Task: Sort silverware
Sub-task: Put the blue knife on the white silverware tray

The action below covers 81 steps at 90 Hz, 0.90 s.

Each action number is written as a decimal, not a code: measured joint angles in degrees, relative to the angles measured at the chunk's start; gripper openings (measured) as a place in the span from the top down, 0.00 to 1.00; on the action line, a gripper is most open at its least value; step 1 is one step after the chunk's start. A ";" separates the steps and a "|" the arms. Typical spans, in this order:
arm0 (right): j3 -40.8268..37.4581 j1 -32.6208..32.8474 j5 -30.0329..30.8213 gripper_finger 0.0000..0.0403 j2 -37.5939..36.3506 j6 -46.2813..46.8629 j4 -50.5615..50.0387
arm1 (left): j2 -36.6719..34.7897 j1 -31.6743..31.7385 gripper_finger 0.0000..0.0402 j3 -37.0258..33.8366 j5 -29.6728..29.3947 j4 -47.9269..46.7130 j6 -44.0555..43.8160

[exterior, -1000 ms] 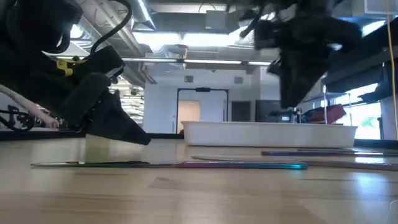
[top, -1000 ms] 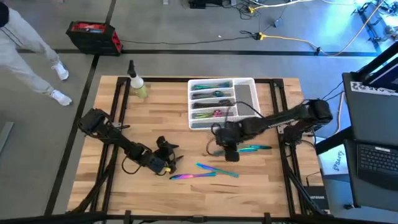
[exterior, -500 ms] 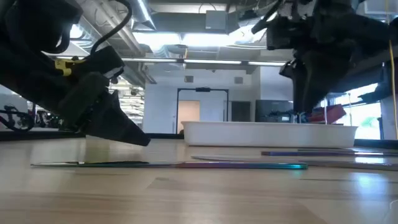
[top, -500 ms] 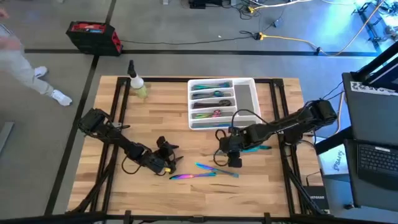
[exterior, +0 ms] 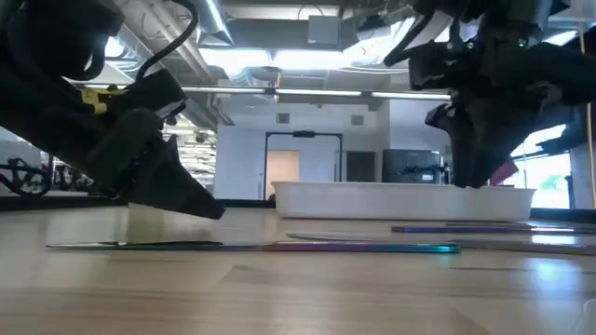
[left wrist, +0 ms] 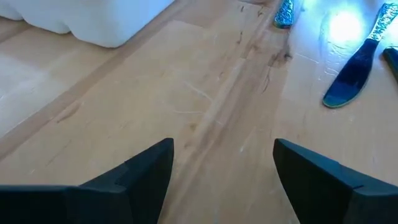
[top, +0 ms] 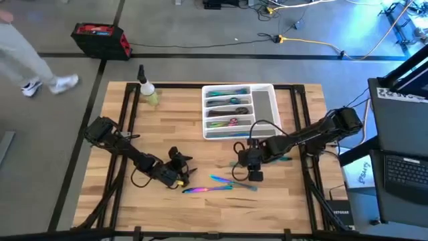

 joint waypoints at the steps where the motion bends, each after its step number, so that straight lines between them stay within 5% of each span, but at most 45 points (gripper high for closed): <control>1: 0.00 0.00 -0.15 0.77 0.00 0.01 0.01 | 0.00 0.00 0.35 -0.01 0.00 0.00 0.07; 81: 0.20 -2.73 -5.07 0.82 8.39 -4.65 2.75 | 0.02 0.00 0.35 -0.02 -0.04 -0.30 -0.72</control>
